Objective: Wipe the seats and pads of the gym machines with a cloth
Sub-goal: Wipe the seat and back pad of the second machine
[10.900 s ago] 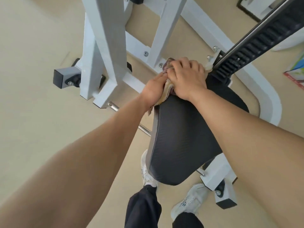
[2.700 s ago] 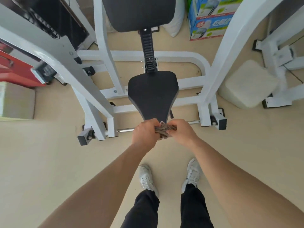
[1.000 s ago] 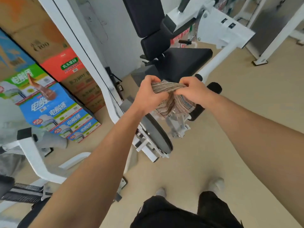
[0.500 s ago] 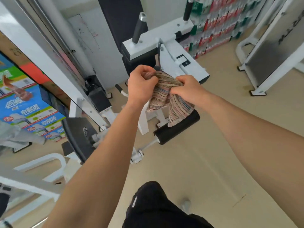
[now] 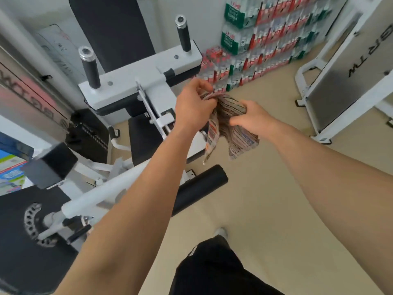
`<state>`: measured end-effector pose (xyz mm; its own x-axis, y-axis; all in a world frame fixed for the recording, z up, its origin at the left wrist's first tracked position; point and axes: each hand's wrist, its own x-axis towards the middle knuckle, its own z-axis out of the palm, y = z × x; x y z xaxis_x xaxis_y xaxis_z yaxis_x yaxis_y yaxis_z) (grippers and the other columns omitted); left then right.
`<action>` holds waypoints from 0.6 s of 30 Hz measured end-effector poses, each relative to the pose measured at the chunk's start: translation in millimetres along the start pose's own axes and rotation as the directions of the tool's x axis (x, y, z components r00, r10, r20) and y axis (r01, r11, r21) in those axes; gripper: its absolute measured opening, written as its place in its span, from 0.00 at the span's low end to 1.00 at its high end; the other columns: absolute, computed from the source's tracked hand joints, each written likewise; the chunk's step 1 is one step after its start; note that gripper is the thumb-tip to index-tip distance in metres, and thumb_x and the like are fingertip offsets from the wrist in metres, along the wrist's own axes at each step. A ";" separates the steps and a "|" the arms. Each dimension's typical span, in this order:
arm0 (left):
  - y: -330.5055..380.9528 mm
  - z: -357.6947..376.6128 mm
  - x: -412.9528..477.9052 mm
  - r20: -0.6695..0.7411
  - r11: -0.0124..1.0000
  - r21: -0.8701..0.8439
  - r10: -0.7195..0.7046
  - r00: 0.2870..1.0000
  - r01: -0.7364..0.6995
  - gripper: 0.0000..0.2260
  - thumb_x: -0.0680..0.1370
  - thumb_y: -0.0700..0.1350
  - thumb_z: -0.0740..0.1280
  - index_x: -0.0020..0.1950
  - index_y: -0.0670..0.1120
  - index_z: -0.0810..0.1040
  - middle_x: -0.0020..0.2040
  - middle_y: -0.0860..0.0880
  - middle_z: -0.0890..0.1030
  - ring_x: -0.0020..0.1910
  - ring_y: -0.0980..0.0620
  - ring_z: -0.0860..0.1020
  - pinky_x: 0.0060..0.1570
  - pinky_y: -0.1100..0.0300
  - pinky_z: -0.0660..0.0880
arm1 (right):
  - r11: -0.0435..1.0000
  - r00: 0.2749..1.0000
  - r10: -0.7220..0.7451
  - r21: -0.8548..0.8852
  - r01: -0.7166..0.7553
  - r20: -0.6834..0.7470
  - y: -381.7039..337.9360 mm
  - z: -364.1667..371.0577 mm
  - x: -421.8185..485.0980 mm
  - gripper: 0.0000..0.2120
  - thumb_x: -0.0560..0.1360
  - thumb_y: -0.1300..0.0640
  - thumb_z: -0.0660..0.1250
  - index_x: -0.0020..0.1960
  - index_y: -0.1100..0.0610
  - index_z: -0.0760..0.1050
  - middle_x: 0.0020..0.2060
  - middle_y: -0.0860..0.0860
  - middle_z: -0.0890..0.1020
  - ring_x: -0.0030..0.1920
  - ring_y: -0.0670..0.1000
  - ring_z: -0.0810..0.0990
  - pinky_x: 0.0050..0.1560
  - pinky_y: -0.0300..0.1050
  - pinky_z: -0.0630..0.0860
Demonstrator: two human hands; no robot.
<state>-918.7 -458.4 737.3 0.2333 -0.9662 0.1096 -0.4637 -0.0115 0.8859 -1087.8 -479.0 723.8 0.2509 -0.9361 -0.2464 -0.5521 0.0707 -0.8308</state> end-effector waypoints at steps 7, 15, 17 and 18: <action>-4.9 98.1 77.8 0.067 0.966 0.224 -0.145 0.987 0.127 0.09 0.75 0.41 0.71 0.52 0.53 0.81 0.49 0.55 0.81 0.51 0.52 0.81 0.53 0.54 0.80 | 0.963 0.984 0.070 -0.270 -0.024 0.161 57.6 -85.1 106.4 0.06 0.71 0.62 0.69 0.41 0.52 0.74 0.36 0.51 0.79 0.37 0.51 0.77 0.35 0.42 0.69; -29.2 187.9 143.5 0.124 0.856 0.359 -0.439 0.890 0.372 0.07 0.78 0.44 0.70 0.53 0.52 0.85 0.45 0.54 0.84 0.46 0.54 0.82 0.51 0.53 0.82 | 0.866 0.934 0.007 -0.470 0.174 0.358 126.6 -149.0 236.5 0.05 0.73 0.54 0.71 0.40 0.54 0.77 0.37 0.52 0.81 0.40 0.54 0.78 0.38 0.46 0.70; -29.5 204.8 154.9 0.099 0.823 0.336 -0.514 0.852 0.458 0.06 0.78 0.44 0.71 0.53 0.51 0.85 0.44 0.53 0.84 0.46 0.53 0.82 0.50 0.54 0.82 | 0.839 0.901 -0.033 -0.478 0.259 0.432 135.1 -163.7 264.5 0.08 0.71 0.52 0.71 0.36 0.53 0.76 0.37 0.53 0.82 0.40 0.55 0.79 0.41 0.48 0.74; -28.6 213.0 159.6 0.086 0.808 0.327 -0.542 0.836 0.490 0.06 0.78 0.44 0.71 0.53 0.50 0.86 0.44 0.52 0.85 0.46 0.52 0.83 0.50 0.55 0.82 | 0.825 0.878 -0.040 -0.480 0.298 0.476 138.4 -170.4 277.0 0.10 0.71 0.51 0.71 0.35 0.53 0.76 0.37 0.53 0.83 0.41 0.56 0.80 0.42 0.49 0.76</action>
<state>-1050.3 -667.1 633.5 0.3728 -0.8236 -0.4275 -0.5396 -0.5672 0.6222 -1230.3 -787.2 625.6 0.6212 -0.6613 -0.4205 -0.7625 -0.3864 -0.5189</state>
